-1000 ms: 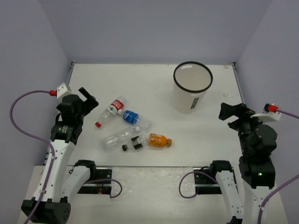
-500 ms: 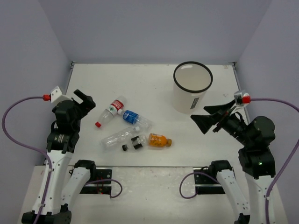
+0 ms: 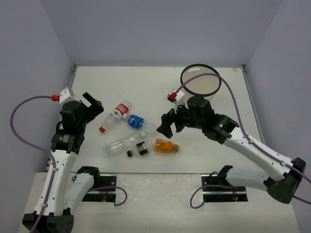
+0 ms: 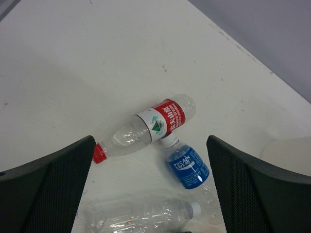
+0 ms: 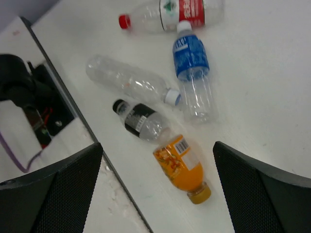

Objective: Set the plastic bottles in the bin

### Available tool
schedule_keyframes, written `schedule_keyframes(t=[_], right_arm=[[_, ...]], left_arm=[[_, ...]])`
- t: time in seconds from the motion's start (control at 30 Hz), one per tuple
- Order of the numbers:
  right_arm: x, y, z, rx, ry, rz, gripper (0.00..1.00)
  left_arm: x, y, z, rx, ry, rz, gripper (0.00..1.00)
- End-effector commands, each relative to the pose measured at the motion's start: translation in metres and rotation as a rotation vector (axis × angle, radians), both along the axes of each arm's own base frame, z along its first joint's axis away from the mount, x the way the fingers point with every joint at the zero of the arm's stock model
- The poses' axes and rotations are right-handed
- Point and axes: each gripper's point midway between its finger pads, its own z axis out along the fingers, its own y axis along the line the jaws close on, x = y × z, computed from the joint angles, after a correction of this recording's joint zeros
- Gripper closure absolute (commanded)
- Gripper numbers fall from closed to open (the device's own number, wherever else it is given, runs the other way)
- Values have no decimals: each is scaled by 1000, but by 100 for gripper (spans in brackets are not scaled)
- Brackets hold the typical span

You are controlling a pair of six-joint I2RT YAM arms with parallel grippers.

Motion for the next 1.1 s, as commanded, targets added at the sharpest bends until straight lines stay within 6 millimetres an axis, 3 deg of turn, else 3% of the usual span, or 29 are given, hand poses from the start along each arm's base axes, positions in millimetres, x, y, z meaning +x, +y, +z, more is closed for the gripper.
schedule_keyframes(t=[0.0,0.2,0.37,0.83,0.87,0.93,1.0,1.07], right_arm=[[5,5,-69,-166,-22,109,1],[29,24,-124,-237,-62,152,1],[19,28,-176,-368,38,215,1],[1,20,-233,-616,82,240,1],[0,18,-235,-638,89,243,3],[-7,10,-242,-687,125,264,19],[-6,9,-241,-695,125,248,27],[-5,8,-228,-662,93,203,51]], left_arm=[[-2,-6,-8,-5,11,-41,0],[-2,-17,-5,-7,10,-115,0],[-5,-19,-2,5,7,-139,0],[1,-16,-15,25,69,-129,0],[1,-15,-15,25,70,-127,0],[0,-13,-16,31,76,-117,0],[-1,-11,-18,32,78,-104,0],[-1,-10,-18,34,78,-101,0]])
